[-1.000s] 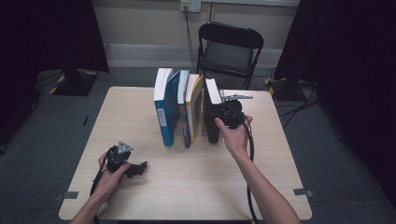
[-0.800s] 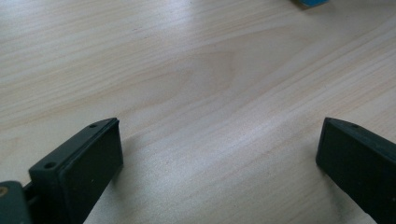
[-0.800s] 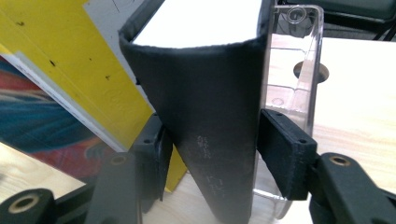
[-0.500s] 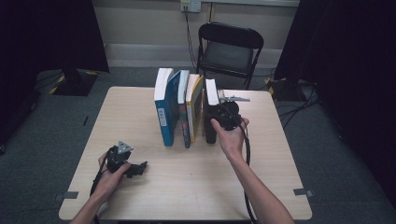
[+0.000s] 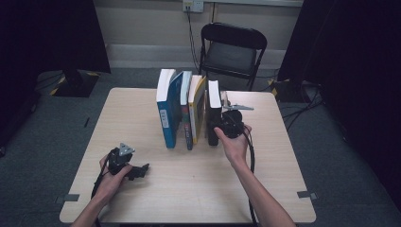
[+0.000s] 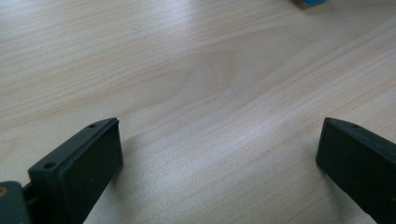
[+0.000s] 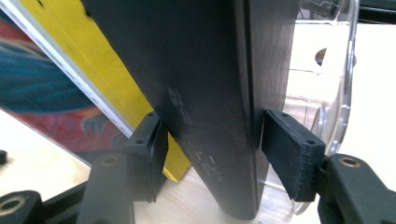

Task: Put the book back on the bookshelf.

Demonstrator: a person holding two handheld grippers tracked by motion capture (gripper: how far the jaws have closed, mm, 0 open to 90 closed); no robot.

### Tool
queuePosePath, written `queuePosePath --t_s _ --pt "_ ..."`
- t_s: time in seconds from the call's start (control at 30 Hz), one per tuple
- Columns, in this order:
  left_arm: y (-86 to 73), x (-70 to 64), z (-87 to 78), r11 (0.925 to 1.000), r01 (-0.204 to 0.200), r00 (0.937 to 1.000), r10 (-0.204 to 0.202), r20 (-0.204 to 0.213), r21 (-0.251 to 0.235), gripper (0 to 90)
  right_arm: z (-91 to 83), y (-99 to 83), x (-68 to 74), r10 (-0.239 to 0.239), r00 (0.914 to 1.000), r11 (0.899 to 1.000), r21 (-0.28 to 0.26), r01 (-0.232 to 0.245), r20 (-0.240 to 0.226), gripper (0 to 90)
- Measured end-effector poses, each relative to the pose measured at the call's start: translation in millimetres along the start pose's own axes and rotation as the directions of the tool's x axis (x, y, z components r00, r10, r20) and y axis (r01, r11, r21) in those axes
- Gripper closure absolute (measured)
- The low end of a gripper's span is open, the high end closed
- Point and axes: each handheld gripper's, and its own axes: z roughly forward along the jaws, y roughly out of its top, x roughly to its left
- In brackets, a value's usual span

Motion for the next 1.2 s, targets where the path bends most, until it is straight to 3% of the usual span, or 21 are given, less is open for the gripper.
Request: queuePosePath --t_s 0.13,0.43,0.73,0.83,1.2 --pt "0.4 1.3 -0.2 0.9999 -0.013 0.9999 0.013 0.003 0.008 0.0 1.7 -0.9 0.7 0.003 0.9999 1.000 -0.008 -0.003 0.010 43.6" --pt "0.9 1.2 0.4 0.9999 -0.011 0.9999 0.011 0.007 0.007 0.0 3.8 4.1 8.3 0.082 0.9961 0.997 -0.020 -0.081 0.034 44.8" --pt "0.9 1.3 -0.1 0.9998 -0.014 0.9999 0.014 0.009 0.011 0.0 2.4 -1.9 4.9 0.016 0.9997 0.999 -0.031 -0.015 0.020 45.1" --pt "0.9 1.2 0.3 0.9999 -0.013 0.9999 0.013 0.008 0.008 0.0 2.1 -3.1 4.9 -0.030 0.9993 0.999 -0.030 0.031 0.020 45.6" --pt "0.9 1.3 0.3 0.9999 -0.014 0.9999 0.014 0.008 0.009 0.0 2.5 -3.3 -3.2 -0.029 0.9990 0.999 -0.032 0.028 -0.033 43.4"
